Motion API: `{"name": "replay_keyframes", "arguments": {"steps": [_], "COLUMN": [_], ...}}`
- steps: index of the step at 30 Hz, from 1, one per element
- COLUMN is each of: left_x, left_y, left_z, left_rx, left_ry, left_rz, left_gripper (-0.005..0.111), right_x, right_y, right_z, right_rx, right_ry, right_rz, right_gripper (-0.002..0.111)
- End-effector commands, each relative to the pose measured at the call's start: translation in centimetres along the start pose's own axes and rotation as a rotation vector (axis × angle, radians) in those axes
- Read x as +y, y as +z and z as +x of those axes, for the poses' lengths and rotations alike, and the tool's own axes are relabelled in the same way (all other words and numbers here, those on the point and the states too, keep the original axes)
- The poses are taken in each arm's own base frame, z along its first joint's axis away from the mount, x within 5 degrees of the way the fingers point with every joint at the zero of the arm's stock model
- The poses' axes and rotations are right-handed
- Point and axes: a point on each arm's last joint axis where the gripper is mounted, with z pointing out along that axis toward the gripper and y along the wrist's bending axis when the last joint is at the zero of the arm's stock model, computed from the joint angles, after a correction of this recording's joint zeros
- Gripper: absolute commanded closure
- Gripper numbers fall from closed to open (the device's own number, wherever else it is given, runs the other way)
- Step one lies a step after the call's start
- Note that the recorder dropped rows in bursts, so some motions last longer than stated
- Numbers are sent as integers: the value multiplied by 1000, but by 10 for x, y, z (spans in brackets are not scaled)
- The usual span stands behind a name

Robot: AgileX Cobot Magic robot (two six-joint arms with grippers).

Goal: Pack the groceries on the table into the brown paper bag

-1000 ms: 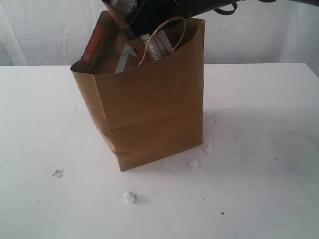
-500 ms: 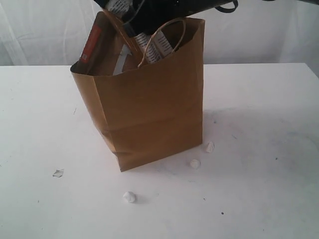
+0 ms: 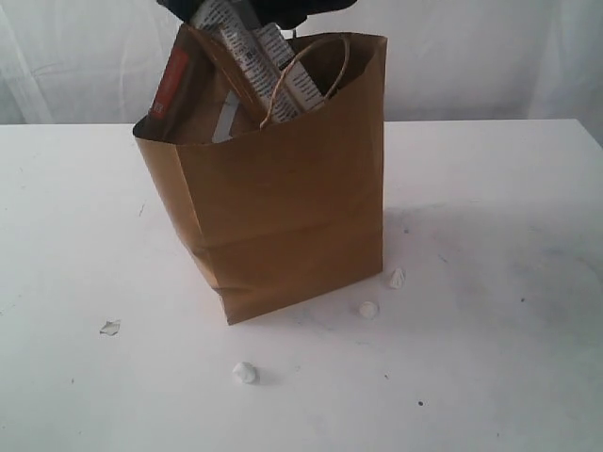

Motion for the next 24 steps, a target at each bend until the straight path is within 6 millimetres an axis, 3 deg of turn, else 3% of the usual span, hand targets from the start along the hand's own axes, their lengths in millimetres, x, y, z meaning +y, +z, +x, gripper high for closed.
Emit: {"name": "replay_keyframes", "arguments": {"steps": [1,10,21,24], "left_x": [0,0,0,0], "left_y": [0,0,0,0], "left_z": [1,1,1,1], "left_rx": [-9,-9,-9,-9], "left_ry": [5,5,5,5], "left_rz": [6,6,6,6], "left_gripper": [107,107,107,107], "right_x": [-5,-2,2,-9], "right_y": [-3,1,42,67], "right_z": [-3,4,41,65], "right_rx": [-11,32,182,227], "right_ry": [8,10,44,94], "right_rz": [17,-19,-94,-24], "right_gripper": [56,56,57,69]}}
